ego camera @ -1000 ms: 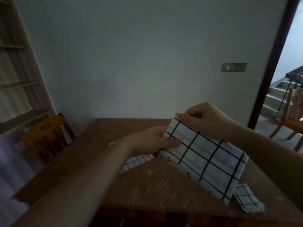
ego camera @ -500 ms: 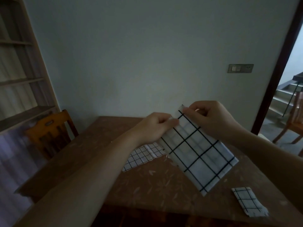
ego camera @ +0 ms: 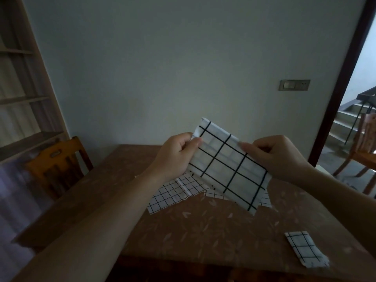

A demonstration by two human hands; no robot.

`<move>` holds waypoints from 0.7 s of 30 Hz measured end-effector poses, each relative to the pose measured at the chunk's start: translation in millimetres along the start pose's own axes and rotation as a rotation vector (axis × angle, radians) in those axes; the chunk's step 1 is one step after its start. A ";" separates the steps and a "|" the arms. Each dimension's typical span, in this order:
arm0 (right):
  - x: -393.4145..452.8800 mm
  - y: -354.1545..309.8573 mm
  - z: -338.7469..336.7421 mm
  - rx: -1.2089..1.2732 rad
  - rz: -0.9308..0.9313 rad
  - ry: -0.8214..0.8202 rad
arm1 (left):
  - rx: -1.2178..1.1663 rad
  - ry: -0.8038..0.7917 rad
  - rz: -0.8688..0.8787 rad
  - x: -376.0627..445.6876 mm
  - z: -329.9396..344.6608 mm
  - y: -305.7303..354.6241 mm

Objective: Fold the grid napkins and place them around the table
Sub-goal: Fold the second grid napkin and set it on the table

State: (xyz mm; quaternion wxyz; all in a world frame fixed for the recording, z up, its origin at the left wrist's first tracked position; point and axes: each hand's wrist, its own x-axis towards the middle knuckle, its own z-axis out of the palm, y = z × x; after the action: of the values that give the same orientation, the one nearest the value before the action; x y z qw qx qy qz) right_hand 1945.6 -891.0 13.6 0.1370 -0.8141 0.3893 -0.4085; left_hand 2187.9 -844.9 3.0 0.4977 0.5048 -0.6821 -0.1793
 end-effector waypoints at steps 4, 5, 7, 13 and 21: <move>1.2 0.5 3.1 0.131 0.085 0.196 | -0.016 0.069 0.009 -2.0 0.6 -5.7; 1.6 -0.2 4.6 0.162 0.099 0.230 | -0.021 0.078 0.003 -3.1 1.3 -6.9; 0.9 -3.7 9.4 0.281 0.151 0.246 | -0.035 0.116 -0.013 -3.4 1.5 -9.8; -8.8 -8.6 35.7 0.635 0.464 -0.057 | -0.067 0.327 -0.032 -3.8 -4.0 -16.8; -7.1 -22.0 46.2 0.413 0.322 0.173 | -0.032 0.357 -0.056 -11.3 -1.0 -28.7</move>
State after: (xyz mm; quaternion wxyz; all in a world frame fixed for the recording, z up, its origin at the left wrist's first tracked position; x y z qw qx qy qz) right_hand 1990.1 -875.5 -7.6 0.3294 -0.6586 0.4326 -0.5201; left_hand 2203.4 -847.1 -23.6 0.6136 0.5394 -0.5658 -0.1115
